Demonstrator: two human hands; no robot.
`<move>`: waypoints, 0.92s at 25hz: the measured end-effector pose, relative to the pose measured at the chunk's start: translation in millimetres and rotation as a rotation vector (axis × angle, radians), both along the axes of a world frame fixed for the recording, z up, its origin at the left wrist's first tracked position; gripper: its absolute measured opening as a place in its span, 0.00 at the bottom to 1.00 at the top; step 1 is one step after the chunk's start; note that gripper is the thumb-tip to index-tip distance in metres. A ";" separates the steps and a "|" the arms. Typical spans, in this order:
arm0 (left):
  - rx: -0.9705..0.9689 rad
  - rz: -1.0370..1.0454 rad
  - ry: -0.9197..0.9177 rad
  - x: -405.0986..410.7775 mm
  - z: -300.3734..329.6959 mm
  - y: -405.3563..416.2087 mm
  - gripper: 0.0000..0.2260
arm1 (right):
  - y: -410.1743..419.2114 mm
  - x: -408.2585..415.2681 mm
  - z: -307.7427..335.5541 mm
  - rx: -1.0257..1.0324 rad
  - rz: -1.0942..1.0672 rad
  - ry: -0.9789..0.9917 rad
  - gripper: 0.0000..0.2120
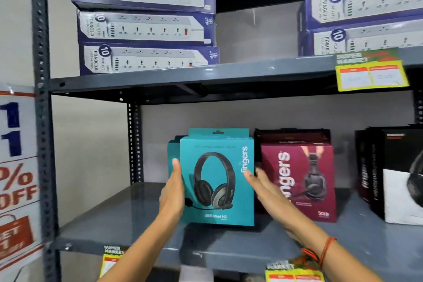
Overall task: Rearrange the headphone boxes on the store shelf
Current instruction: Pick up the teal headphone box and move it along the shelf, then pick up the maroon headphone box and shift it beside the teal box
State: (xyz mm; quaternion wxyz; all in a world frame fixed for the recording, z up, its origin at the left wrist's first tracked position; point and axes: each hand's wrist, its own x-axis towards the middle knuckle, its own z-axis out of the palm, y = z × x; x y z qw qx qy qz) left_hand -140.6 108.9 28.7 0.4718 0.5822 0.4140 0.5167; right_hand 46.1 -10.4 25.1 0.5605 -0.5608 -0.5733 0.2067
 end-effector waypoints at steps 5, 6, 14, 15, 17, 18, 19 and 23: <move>-0.098 0.049 -0.020 -21.1 -7.8 64.0 0.45 | 70.7 -19.8 -4.8 -0.103 0.001 0.004 0.20; -0.102 0.045 -0.029 -21.9 -9.6 72.4 0.45 | 79.1 -23.4 -4.2 -0.114 -0.010 0.001 0.20; -0.062 -0.067 -0.111 -28.6 -24.5 101.9 0.43 | 108.8 -27.9 -12.1 -0.135 -0.032 0.007 0.34; -0.032 -0.058 -0.102 -28.7 -23.6 101.4 0.41 | 107.1 -27.3 -13.0 -0.130 -0.032 -0.005 0.40; 0.132 0.077 -0.032 -27.3 -15.4 98.2 0.33 | 100.6 -25.4 -12.8 -0.103 -0.077 -0.038 0.50; 0.256 0.171 -0.008 -25.8 -7.0 93.9 0.30 | 95.4 -23.3 -10.1 -0.072 -0.113 -0.048 0.53; 0.385 0.240 -0.021 -22.7 4.3 85.6 0.28 | 88.4 -19.9 -6.2 -0.023 -0.145 -0.057 0.54; 0.746 0.211 -0.110 12.7 50.7 47.6 0.29 | 51.0 -0.1 27.9 0.210 -0.303 -0.094 0.43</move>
